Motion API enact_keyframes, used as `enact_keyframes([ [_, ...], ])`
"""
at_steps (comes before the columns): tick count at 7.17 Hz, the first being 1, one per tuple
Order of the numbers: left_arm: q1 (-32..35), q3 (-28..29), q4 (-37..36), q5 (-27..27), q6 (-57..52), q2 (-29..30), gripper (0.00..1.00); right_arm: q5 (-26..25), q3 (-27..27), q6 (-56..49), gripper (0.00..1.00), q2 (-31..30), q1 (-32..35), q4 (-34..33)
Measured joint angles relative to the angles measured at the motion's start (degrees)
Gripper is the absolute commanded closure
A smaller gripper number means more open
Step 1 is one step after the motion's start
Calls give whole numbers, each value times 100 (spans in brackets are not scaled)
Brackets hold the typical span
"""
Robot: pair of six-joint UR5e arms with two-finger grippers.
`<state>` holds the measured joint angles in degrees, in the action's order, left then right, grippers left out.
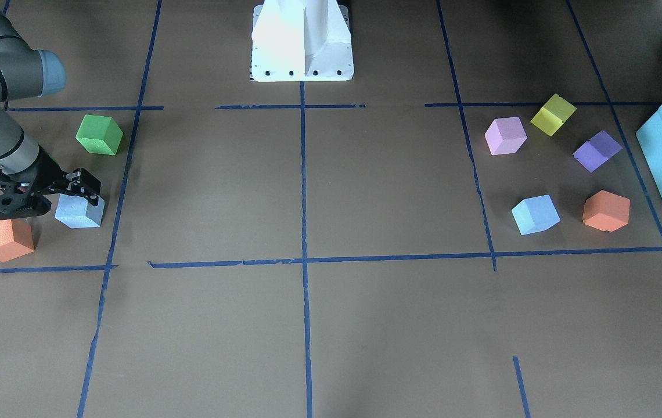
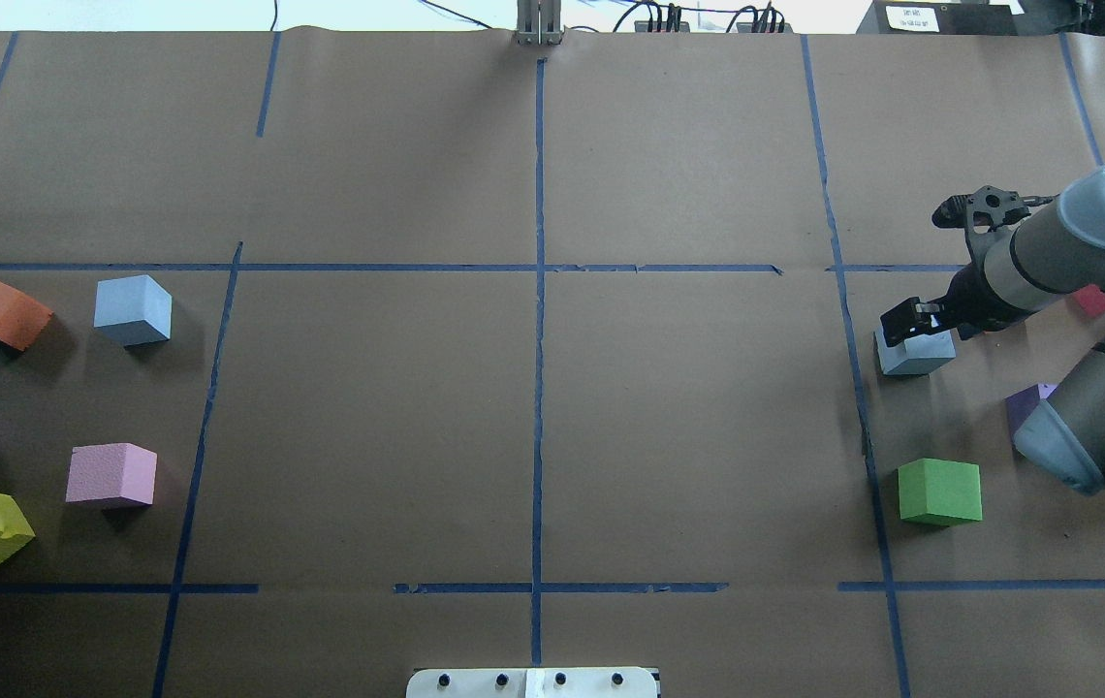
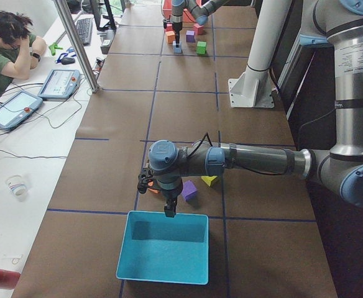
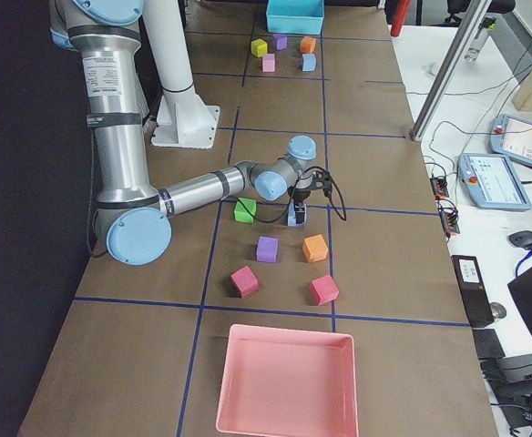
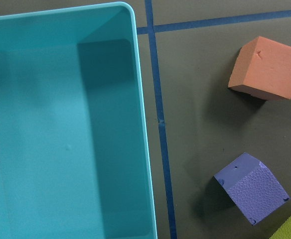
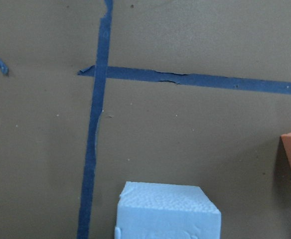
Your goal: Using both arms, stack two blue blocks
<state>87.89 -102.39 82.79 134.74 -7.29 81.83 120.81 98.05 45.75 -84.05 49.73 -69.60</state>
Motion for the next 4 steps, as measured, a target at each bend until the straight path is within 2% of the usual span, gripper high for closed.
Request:
enact_keyframes([
  [1,0,0,0,0,0,0,0,-27,-60,1,3,2,-77,13],
  [3,0,0,-6,-2,0,-2,0,-132,-179,6,63,5,-216,24],
  [4,0,0,-8,-4,0,-8,0,-148,-183,12,73,12,-235,25],
])
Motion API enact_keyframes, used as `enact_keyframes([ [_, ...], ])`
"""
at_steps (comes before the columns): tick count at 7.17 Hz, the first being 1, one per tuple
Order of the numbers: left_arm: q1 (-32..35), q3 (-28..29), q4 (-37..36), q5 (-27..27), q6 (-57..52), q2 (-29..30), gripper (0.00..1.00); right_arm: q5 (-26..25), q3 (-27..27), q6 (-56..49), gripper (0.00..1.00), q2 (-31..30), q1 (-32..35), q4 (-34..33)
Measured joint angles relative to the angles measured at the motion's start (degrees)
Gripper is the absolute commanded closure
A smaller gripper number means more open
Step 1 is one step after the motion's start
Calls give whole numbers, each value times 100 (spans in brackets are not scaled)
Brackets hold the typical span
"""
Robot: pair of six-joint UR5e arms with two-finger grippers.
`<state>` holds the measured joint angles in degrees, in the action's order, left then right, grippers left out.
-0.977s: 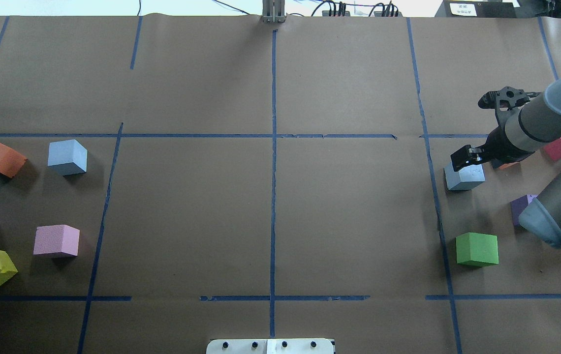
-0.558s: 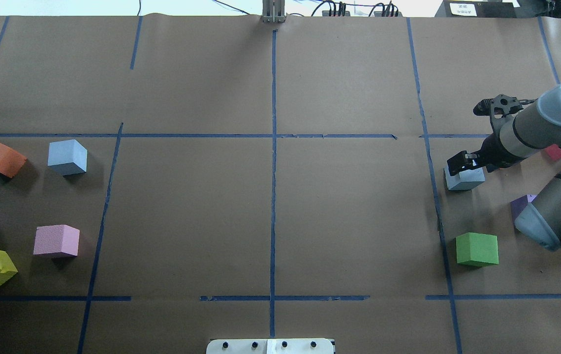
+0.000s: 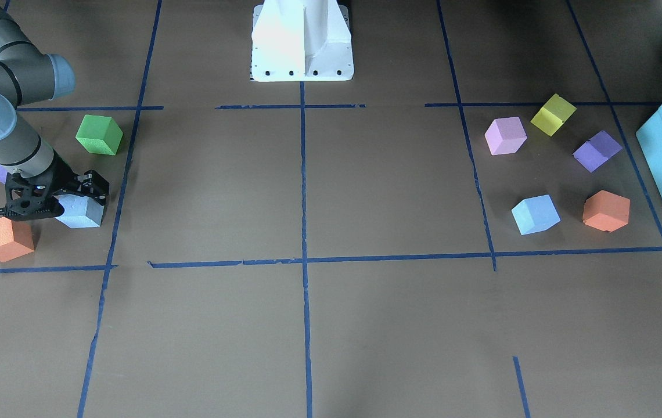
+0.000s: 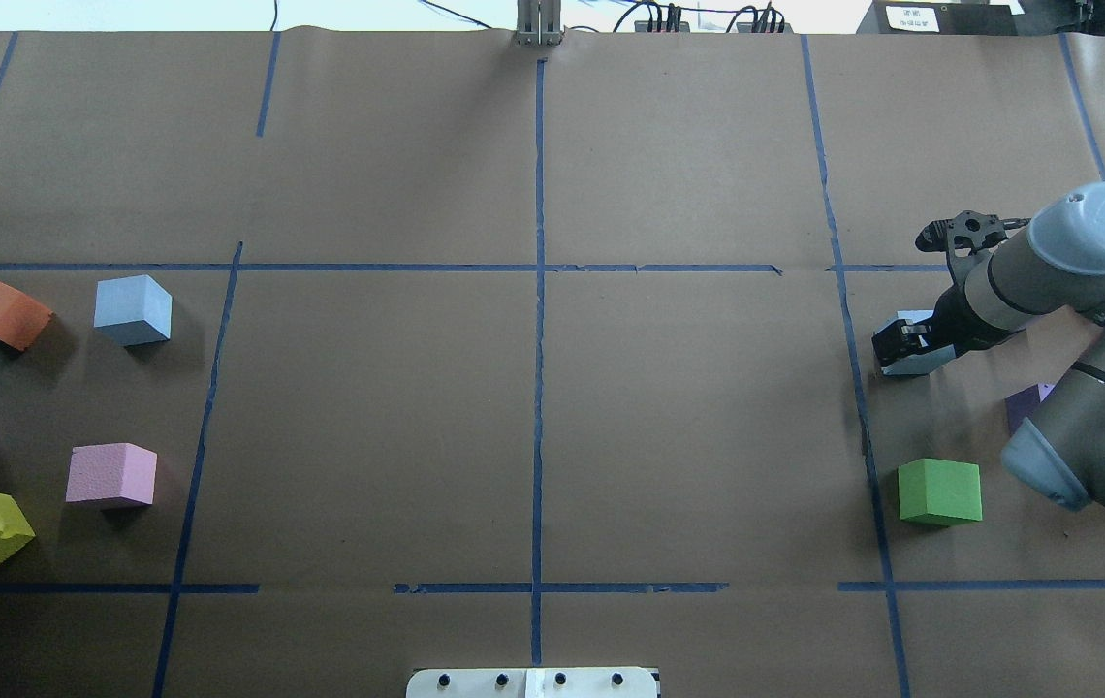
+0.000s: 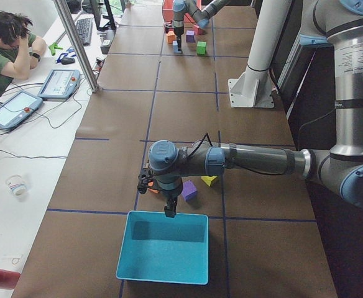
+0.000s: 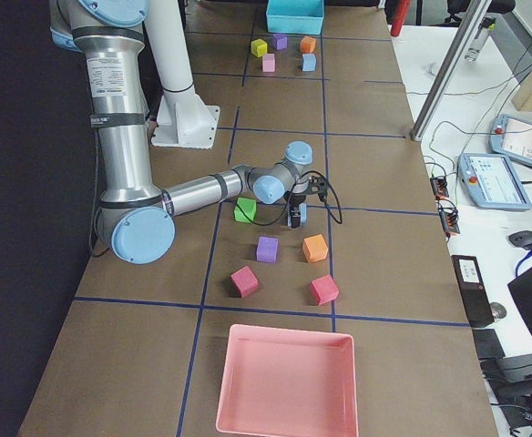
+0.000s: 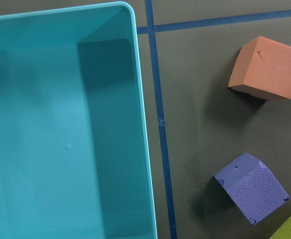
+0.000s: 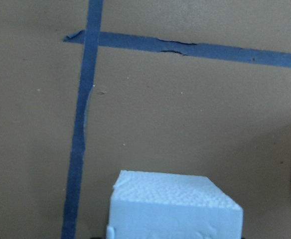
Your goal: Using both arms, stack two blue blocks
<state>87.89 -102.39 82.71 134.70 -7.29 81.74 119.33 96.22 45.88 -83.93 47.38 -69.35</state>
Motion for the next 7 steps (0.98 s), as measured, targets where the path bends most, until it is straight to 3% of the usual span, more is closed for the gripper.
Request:
enact_keyframes([
  [4,0,0,1,4,0,-7,0,35,331,424,72,418,-64,-213],
  [7,0,-2,6,4,0,-1,0,-282,-43,1438,69,2534,-710,-2275],
])
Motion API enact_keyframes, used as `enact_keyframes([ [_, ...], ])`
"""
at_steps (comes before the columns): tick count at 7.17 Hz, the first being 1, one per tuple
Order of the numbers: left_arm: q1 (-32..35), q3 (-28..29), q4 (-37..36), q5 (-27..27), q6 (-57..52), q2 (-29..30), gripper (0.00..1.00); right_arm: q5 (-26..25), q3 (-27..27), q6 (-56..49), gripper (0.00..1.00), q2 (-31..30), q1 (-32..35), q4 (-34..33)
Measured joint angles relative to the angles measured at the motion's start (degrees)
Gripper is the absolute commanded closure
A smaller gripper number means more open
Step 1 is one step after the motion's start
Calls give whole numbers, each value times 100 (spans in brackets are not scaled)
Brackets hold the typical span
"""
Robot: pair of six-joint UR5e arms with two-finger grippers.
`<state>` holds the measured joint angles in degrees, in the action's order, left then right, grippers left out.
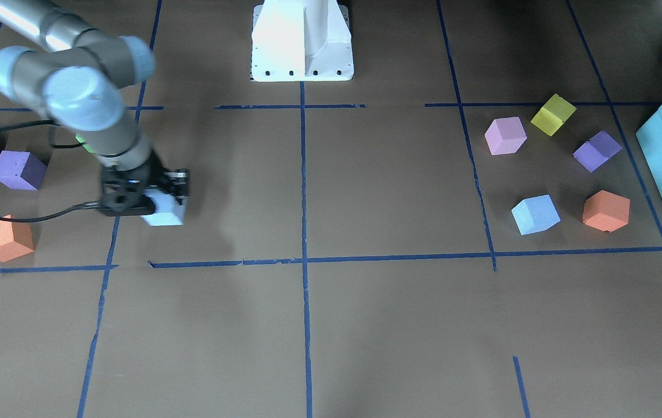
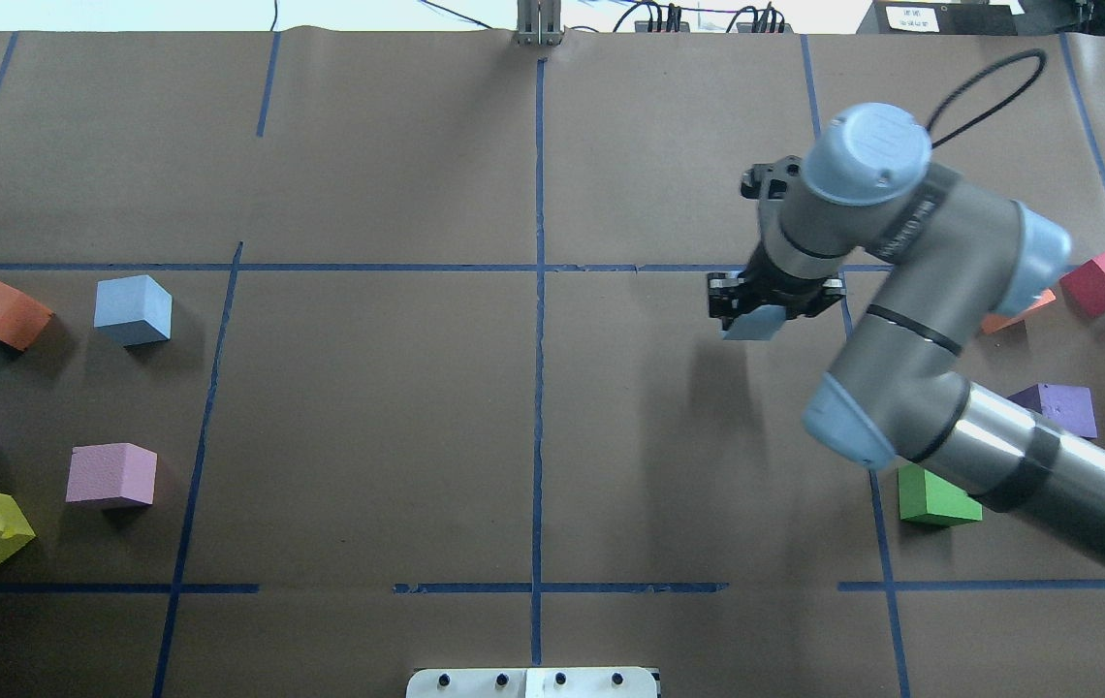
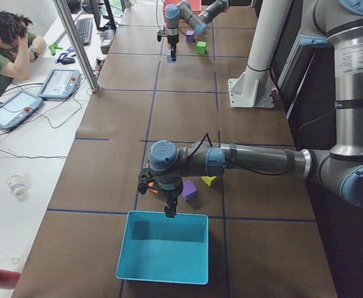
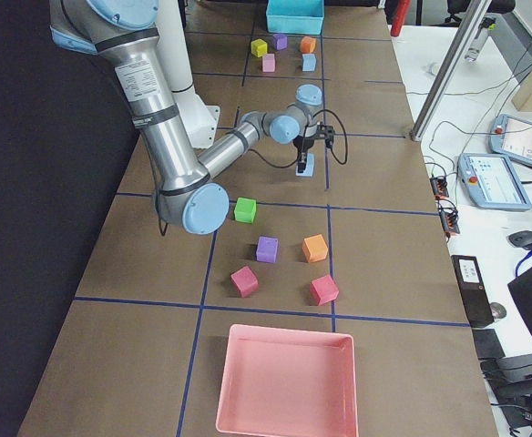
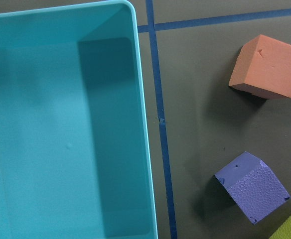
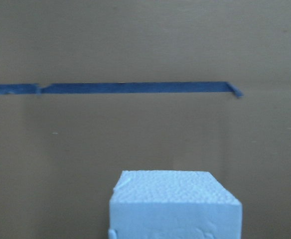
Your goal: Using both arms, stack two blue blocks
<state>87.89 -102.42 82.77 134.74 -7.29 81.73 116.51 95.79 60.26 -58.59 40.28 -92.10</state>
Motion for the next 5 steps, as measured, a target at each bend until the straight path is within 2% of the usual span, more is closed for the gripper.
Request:
enact_keyframes([
  [2,0,-5,2,0,0,0,0,-216,-1099,755,68,1449,-409,-381],
  [4,0,-6,2,0,0,1,0,-335,-2356,1300,63,2369,-672,293],
  [5,0,-6,2,0,0,0,0,-354,-2721,1467,41,2547,-756,640],
])
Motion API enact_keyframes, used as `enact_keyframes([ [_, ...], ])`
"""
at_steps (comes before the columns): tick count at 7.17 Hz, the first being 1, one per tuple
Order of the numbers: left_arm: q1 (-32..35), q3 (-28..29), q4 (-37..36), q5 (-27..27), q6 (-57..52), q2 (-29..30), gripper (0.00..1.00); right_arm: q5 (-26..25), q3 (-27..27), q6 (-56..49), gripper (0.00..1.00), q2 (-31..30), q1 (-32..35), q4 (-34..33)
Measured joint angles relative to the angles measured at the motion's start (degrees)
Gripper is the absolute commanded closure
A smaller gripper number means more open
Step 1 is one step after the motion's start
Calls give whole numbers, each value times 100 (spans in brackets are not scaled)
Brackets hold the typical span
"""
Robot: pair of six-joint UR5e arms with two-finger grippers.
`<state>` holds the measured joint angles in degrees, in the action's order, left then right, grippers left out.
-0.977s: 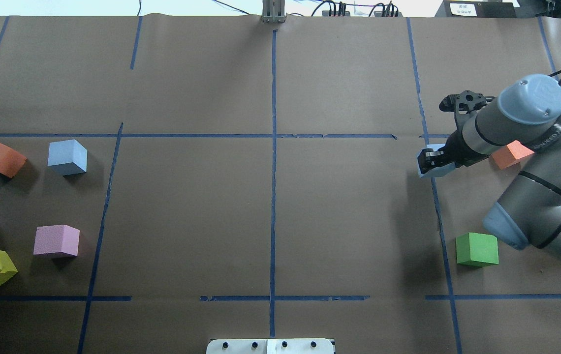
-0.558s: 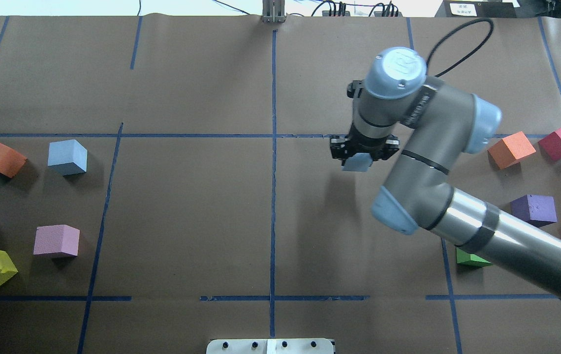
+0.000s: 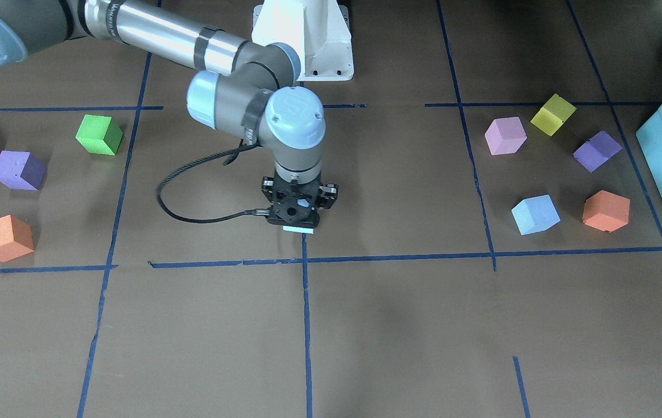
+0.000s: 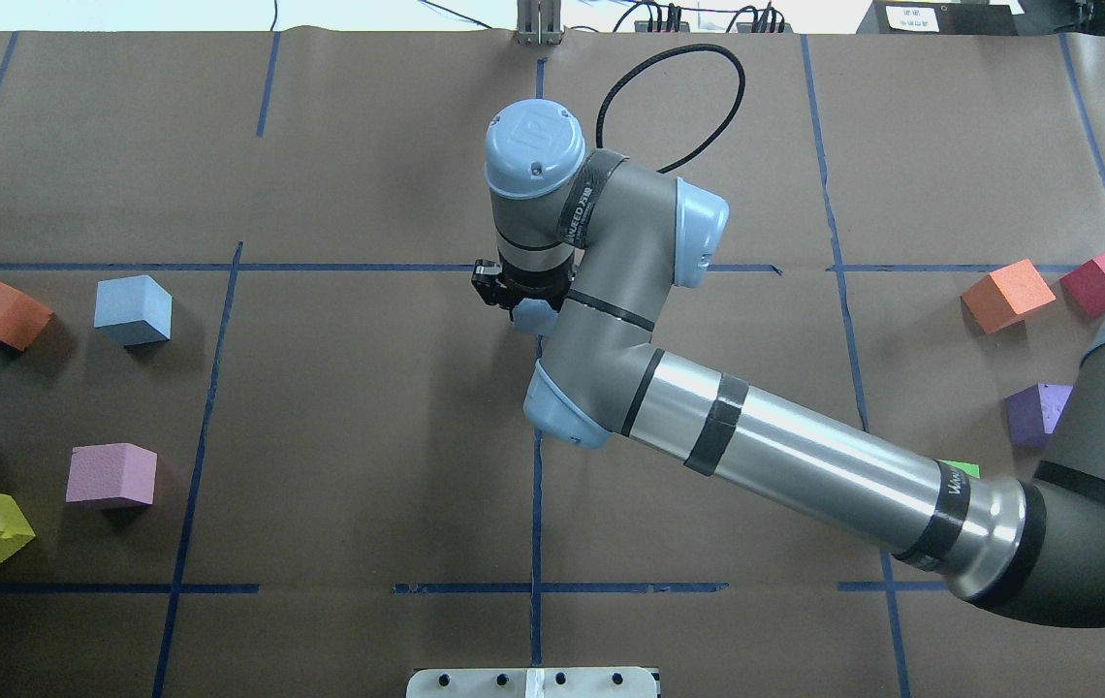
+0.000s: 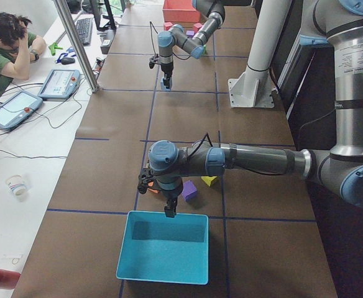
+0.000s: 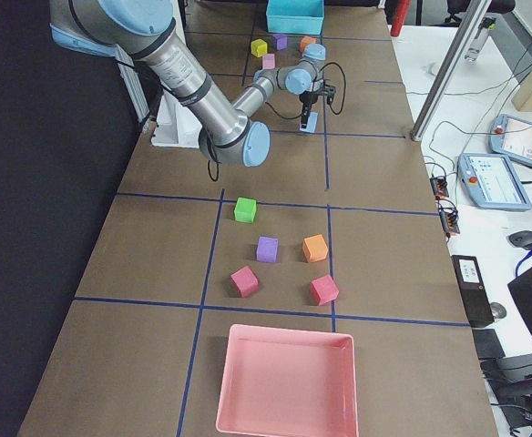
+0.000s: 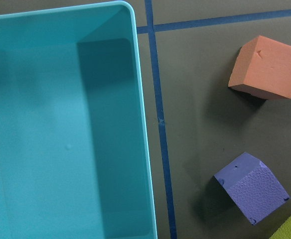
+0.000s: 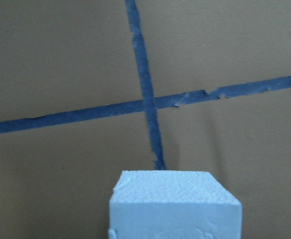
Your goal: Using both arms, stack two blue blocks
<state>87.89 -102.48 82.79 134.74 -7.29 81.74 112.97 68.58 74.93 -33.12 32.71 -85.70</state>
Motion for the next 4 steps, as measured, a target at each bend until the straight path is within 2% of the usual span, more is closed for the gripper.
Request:
enact_keyframes([
  [1,0,0,0,0,0,0,0,-24,-159,67,0,60,-72,145],
  [4,0,1,0,0,0,0,0,-284,-243,21,0,65,-206,233],
])
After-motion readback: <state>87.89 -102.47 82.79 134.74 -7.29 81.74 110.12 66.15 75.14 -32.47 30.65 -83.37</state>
